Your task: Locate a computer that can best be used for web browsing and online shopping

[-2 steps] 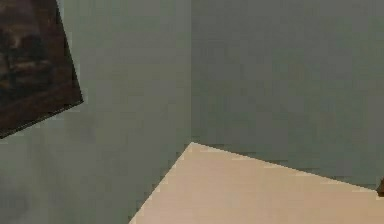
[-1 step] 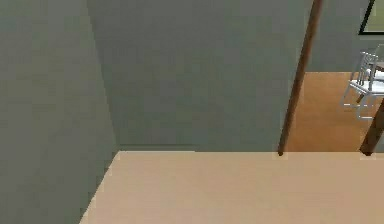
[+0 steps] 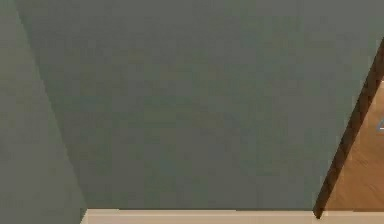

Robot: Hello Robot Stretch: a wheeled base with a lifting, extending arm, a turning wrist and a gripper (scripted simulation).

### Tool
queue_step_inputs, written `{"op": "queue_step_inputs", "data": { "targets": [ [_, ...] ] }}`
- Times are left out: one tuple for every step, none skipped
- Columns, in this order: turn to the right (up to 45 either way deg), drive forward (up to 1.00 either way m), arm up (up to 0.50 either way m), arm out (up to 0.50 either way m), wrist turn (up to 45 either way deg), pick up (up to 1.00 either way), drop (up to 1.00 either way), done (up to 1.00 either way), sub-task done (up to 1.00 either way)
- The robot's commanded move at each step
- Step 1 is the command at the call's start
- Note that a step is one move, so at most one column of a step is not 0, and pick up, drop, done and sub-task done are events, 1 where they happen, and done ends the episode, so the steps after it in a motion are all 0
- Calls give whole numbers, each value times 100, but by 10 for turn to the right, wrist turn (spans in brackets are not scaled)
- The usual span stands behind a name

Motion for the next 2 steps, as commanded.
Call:
{"op": "queue_step_inputs", "data": {
  "targets": [
    [450,0,0,0,0,0,0,0,0],
    [240,0,0,0,0,0,0,0,0]
  ]
}}
